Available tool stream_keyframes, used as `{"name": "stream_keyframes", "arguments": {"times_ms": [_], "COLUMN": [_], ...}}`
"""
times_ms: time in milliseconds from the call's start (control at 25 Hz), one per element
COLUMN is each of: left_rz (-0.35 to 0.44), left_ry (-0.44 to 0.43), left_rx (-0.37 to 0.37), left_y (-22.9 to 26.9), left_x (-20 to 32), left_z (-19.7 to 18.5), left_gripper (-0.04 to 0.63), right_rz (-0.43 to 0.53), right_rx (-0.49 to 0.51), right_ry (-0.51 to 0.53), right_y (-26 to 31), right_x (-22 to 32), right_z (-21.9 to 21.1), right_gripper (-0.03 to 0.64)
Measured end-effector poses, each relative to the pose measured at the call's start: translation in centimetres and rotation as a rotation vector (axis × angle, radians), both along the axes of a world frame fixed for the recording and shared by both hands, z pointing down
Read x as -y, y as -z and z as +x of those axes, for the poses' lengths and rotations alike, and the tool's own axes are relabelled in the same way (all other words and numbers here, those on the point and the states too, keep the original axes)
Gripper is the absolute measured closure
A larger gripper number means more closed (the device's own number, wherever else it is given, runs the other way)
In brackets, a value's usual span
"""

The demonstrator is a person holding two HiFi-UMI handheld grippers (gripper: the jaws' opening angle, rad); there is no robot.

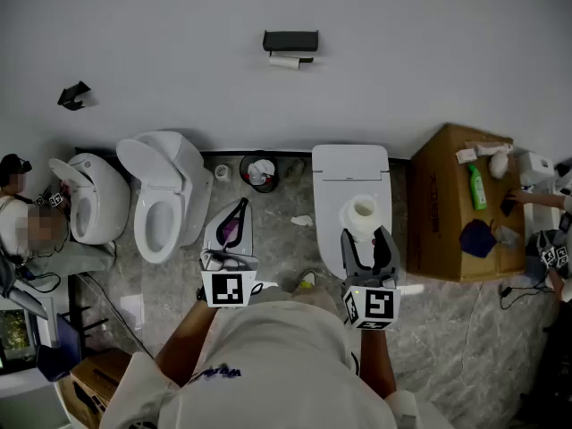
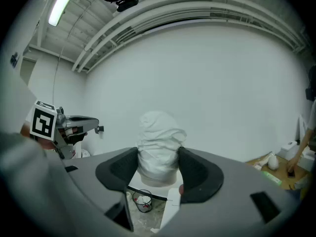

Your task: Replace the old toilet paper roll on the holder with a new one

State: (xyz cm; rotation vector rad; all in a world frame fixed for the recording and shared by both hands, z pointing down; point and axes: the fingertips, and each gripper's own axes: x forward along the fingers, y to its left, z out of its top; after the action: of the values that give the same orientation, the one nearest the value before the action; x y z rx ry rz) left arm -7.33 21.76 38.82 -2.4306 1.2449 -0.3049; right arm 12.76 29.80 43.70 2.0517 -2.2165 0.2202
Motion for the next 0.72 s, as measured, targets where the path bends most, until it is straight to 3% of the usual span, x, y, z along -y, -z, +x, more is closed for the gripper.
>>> {"name": "stream_keyframes", "arguments": {"times_ms": [120, 400, 480, 600, 640, 720], "left_rz": [-0.042, -0.058, -0.079, -0.146, -0.139, -0.090], "left_ry": [-0.007, -0.002, 0.017, 0.071, 0.071, 0.055], "left_rx": [-0.133, -0.140, -0.179, -0.298, -0.290, -0.206], "left_y": [0.0, -1.0, -1.5, -2.5, -2.7, -2.6], "left_x": [-1.4, -4.2, -5.1, -6.4, -6.8, -7.4], "left_z": [-2.7, -11.8, -14.4, -17.7, -18.6, -20.2], "left_gripper": [0.594, 0.594, 0.594, 0.594, 0.594, 0.594], "right_rz": [0.005, -0.036, -0.050, -0.044, -0.036, -0.017], "right_rx": [-0.048, -0.093, -0.102, -0.119, -0.116, -0.107], "right_ry": [0.009, -0.004, 0.008, 0.024, 0.026, 0.035], "right_y": [0.4, 0.6, 0.7, 1.3, 1.6, 2.1], "right_x": [-0.7, -4.1, -5.1, -6.0, -6.2, -6.6], "right_z": [-2.8, -10.4, -12.3, -14.6, -15.3, -16.6], "right_gripper": [0.353, 0.353, 0.353, 0.353, 0.353, 0.353]}}
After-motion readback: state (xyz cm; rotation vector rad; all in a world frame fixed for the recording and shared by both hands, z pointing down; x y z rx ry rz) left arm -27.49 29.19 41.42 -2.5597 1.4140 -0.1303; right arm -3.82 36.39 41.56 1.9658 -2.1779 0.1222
